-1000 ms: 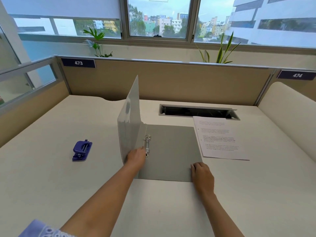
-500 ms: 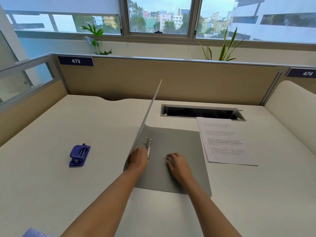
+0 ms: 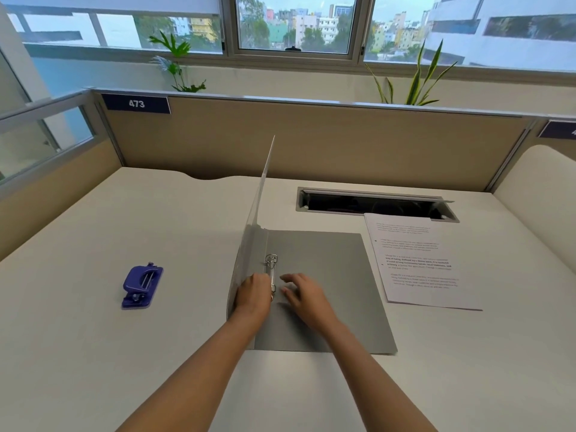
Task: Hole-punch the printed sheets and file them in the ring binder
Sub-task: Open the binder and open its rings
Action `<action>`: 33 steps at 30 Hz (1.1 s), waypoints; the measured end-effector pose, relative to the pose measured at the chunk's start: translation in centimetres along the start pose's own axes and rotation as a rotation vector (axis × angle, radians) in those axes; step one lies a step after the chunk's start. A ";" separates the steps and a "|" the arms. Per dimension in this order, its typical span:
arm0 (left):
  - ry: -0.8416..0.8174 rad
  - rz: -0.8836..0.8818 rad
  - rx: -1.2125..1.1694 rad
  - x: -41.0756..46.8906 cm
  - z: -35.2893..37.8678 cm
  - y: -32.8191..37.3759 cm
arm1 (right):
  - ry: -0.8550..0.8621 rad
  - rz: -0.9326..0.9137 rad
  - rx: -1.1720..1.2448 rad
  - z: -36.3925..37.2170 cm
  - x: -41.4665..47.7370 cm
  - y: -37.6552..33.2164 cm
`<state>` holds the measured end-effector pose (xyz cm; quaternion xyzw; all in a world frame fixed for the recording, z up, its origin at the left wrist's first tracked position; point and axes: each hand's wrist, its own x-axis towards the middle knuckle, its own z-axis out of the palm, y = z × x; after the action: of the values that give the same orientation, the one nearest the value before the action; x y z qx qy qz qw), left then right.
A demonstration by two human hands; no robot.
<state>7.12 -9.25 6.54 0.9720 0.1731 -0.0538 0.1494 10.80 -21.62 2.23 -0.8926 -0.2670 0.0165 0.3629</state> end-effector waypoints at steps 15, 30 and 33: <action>0.028 -0.025 -0.022 0.0 -0.1 0.2 | 0.037 -0.044 -0.096 2.4 0.8 -1.5; 0.018 -0.198 -0.176 0.7 0.0 0.3 | 0.009 -0.008 -0.088 1.8 0.6 -0.5; 0.023 -0.194 -0.153 0.9 0.1 0.2 | -0.021 -0.004 -0.050 1.6 0.7 -0.5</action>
<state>8.03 -9.15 6.34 0.9370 0.2718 -0.0438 0.2152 10.86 -20.00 1.51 -0.9007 -0.2727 0.0183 0.3376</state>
